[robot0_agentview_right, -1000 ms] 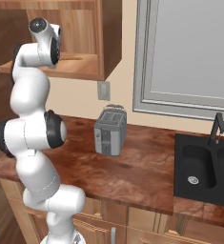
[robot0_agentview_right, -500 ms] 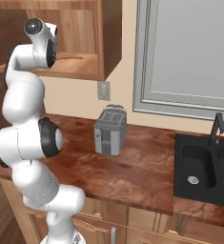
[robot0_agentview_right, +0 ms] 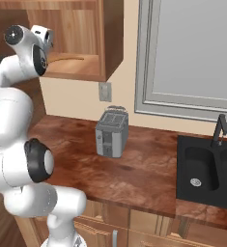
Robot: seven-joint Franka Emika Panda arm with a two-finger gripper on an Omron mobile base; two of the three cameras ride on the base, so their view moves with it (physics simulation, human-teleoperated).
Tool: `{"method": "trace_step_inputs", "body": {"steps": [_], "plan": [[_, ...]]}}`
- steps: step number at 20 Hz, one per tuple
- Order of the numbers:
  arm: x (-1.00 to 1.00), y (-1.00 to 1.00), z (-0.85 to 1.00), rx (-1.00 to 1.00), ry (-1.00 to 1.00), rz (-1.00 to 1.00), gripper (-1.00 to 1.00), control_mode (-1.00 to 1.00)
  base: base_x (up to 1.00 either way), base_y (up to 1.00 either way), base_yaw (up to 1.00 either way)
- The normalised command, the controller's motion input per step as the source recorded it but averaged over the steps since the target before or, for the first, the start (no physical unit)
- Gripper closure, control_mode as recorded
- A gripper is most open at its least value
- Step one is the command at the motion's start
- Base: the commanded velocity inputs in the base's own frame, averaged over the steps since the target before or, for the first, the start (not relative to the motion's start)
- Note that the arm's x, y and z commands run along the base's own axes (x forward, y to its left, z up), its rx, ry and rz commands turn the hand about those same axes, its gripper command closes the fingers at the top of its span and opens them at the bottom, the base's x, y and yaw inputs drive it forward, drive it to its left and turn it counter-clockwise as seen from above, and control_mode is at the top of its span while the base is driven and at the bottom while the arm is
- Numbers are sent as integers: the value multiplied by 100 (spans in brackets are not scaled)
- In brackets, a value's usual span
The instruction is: Organize the utensils by type. Pick up the wooden spoons from the counter and place them in the open cabinet. Then pick up the metallic utensils from the counter and place them in the open drawer.
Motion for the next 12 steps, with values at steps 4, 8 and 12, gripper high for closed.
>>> {"method": "trace_step_inputs", "body": {"steps": [4, 8, 12], "plan": [[-78, -4, 24, 6, -7, -18, -100, -100, 0, 0, 0], [-88, -6, 17, 8, -5, -24, -100, -100, 0, 0, 0], [-91, -12, 12, 17, -1, -36, -100, -100, 0, 0, 0]]}}
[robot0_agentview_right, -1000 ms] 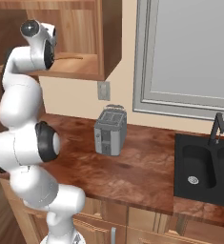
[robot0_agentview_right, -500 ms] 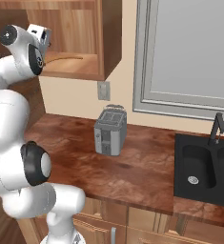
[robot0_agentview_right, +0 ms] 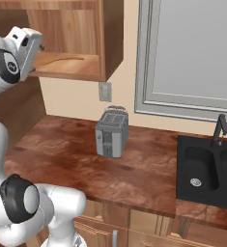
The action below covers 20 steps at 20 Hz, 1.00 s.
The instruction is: Organize the utensils by type. Pick up the wooden spoons from the counter and place them in the open cabinet. Then pick up the metallic utensils from the counter and place them in the open drawer.
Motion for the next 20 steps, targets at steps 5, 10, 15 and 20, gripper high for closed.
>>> {"method": "trace_step_inputs", "body": {"steps": [5, 10, 15, 20], "plan": [[-90, -11, 7, 24, -1, -43, -100, -100, 0, 0, 0], [-82, -21, 0, 33, 3, -37, -100, -100, 0, 0, 0], [-62, -31, -17, 39, 13, -9, -100, -100, 0, 0, 0], [-45, -42, -45, 23, 11, 0, -100, -100, 0, 0, 0]]}}
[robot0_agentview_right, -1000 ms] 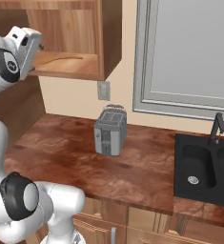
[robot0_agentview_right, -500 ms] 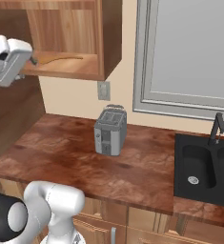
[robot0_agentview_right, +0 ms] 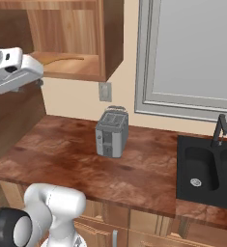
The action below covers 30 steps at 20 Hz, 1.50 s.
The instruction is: Organize the utensils by type. Pick up the wooden spoons from the counter and place them in the open cabinet. Then pick up the metallic utensils from the counter and place them in the open drawer.
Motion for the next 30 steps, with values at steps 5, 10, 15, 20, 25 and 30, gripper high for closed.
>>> {"method": "trace_step_inputs", "body": {"steps": [5, 10, 15, 20, 25, 30], "plan": [[-45, -20, -55, 16, 13, 0, -100, -100, 0, 0, 0], [-29, -17, -49, 13, 13, 0, -100, -100, 0, 0, 0], [-19, -19, -27, 11, 5, 0, -100, -100, 0, 0, 0], [-13, -16, -19, 6, 0, 4, -100, -100, 0, 0, 0], [-1, -2, -2, 2, 0, 3, -100, -100, 0, 0, 0], [0, 0, 0, 0, 0, 0, -100, 100, -33, 0, 0]]}}
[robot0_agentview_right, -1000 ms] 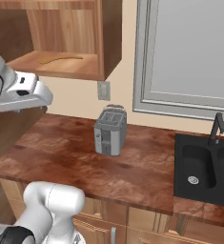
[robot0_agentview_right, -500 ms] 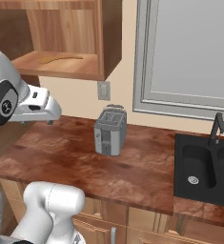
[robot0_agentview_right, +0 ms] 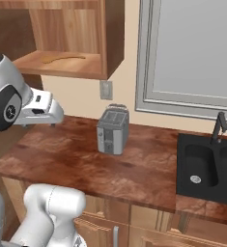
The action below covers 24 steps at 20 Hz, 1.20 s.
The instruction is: Organize the utensils by type. Pick up the wooden spoons from the counter and place them in the open cabinet. Then pick up the metallic utensils from the counter and place them in the open drawer.
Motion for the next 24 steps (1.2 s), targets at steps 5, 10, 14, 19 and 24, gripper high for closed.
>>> {"method": "trace_step_inputs", "body": {"steps": [5, 10, 14, 19, 24], "plan": [[0, 0, 0, 0, 0, 0, -100, 100, -80, -4, 0], [0, 0, 0, 0, 0, 0, -100, 100, -75, -1, 4], [0, 0, 0, 0, 0, 0, -100, 100, -76, 0, 5], [0, 0, 0, 0, 0, 0, -100, 100, -82, 0, 6], [0, 0, 0, 0, 0, 0, -100, 100, -83, 0, 4]]}}
